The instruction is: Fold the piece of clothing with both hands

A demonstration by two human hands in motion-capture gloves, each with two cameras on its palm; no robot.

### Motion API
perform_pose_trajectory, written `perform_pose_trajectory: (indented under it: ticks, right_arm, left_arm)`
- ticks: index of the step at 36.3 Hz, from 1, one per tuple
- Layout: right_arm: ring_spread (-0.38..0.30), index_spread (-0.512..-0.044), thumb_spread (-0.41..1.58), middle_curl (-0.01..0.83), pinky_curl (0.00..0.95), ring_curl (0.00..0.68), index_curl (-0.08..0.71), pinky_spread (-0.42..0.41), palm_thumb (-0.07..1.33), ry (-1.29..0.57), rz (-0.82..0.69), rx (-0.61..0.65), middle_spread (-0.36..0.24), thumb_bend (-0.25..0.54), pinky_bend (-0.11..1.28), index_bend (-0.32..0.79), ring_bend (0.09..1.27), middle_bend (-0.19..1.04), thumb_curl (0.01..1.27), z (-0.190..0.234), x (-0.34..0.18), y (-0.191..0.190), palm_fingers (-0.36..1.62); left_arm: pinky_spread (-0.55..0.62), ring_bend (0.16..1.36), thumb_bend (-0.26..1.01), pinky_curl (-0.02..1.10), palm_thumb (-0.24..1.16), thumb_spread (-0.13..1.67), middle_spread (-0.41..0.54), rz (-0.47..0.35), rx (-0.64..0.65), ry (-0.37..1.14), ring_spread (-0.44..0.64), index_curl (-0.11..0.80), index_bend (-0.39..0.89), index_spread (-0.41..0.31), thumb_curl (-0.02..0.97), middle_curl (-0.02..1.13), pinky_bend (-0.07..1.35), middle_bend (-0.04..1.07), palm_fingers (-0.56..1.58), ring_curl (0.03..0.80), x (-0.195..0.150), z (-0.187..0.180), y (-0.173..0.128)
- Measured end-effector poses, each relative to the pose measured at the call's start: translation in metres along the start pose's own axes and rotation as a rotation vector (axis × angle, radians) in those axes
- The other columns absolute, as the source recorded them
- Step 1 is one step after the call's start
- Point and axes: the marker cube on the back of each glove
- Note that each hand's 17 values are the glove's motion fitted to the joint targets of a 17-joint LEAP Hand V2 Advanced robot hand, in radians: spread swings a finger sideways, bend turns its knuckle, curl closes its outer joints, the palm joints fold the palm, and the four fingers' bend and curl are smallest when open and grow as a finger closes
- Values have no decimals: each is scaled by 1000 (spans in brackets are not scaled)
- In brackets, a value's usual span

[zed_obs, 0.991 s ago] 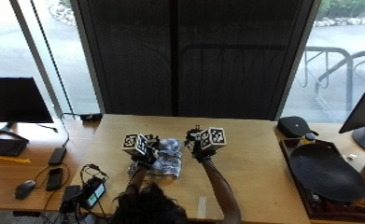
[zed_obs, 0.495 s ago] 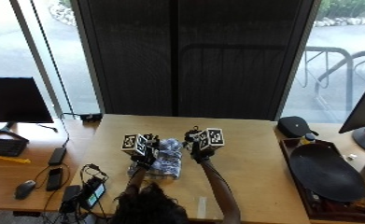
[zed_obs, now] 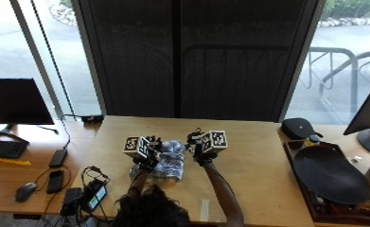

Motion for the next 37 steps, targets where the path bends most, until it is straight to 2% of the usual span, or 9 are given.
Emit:
perform_pose_trajectory:
  ticks: [12,21,37]
  right_arm:
    - [-190,-302,1113,357,352,393,349,13,929,-13,3,-4,-128,88,351,149,358,163,477,-2,-3,4,863]
    - [-190,-302,1120,358,357,397,351,13,946,-2,11,2,-128,55,349,149,357,164,489,0,-1,4,862]
    - [-190,-304,1122,359,363,402,353,13,977,-18,15,9,-128,1,347,148,356,165,508,5,-1,4,860]
  left_arm:
    - [347,352,396,309,462,1526,45,-4,-16,5,304,386,168,-126,346,382,276,187,438,291,6,-6,5]
    - [348,350,387,322,465,1528,45,-2,-15,4,304,390,168,-126,351,386,270,186,436,298,-3,7,0]
    - [352,347,373,337,470,1531,45,5,-1,-1,305,395,168,-126,358,392,255,186,433,307,-3,4,0]
